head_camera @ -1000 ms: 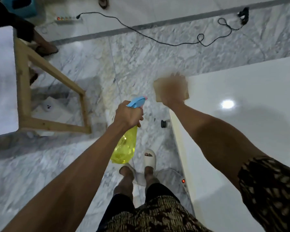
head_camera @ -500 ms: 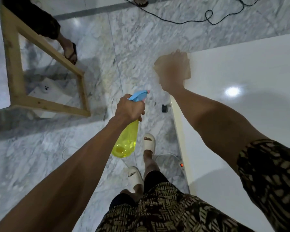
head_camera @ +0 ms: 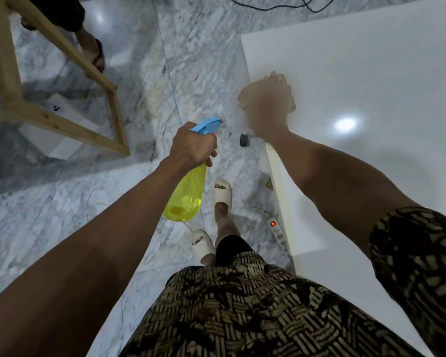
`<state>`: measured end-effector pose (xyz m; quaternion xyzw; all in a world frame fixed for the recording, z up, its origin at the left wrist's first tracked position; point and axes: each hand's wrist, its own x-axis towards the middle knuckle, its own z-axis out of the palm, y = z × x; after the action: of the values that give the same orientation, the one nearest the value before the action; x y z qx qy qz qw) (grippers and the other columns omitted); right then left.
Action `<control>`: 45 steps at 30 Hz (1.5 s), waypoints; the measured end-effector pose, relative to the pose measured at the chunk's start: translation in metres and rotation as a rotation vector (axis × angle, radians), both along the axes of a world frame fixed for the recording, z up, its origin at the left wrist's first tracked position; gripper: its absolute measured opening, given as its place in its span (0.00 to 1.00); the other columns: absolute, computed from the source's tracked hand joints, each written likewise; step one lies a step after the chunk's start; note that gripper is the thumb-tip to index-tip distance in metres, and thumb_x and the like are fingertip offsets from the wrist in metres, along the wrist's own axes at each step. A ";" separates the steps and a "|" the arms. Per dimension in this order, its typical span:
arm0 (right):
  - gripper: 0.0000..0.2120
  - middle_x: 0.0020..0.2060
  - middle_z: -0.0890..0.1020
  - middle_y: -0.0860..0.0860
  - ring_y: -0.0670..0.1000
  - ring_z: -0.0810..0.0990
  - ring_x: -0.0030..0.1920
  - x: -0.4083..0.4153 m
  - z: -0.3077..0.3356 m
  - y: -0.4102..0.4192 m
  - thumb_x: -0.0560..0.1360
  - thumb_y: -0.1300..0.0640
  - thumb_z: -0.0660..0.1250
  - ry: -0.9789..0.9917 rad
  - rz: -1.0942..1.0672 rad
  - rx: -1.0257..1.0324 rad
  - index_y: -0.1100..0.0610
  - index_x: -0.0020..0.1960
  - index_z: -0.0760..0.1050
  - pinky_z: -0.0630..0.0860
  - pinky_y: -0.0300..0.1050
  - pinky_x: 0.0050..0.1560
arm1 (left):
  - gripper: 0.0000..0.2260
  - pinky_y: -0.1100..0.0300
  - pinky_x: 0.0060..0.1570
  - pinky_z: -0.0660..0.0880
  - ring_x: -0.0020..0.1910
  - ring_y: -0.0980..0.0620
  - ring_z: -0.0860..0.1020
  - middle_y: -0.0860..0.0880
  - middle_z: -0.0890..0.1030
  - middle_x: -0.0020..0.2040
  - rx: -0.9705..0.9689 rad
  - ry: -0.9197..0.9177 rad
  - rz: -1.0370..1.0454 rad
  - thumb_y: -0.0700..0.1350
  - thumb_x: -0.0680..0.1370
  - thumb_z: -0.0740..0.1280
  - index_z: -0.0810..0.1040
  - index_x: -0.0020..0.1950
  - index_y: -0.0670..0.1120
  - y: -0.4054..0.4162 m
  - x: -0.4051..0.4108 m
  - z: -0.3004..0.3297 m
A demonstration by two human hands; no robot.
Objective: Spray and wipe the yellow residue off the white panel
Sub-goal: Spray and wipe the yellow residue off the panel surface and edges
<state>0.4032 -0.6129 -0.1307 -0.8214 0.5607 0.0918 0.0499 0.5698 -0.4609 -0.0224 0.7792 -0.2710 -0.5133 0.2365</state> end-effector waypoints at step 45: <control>0.34 0.77 0.59 0.66 0.66 0.58 0.77 -0.339 0.006 0.529 0.84 0.44 0.38 -0.087 -0.015 -0.045 0.69 0.77 0.56 0.56 0.66 0.75 | 0.13 0.56 0.34 0.79 0.25 0.46 0.82 0.44 0.85 0.34 -0.047 -0.027 -0.322 0.40 0.77 0.66 0.86 0.56 0.41 0.392 -0.288 0.025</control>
<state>0.0644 -0.0841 -0.1250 -0.8214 0.5659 0.0430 0.0566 0.2817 -0.0687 0.0029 0.7268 -0.4073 -0.5277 0.1659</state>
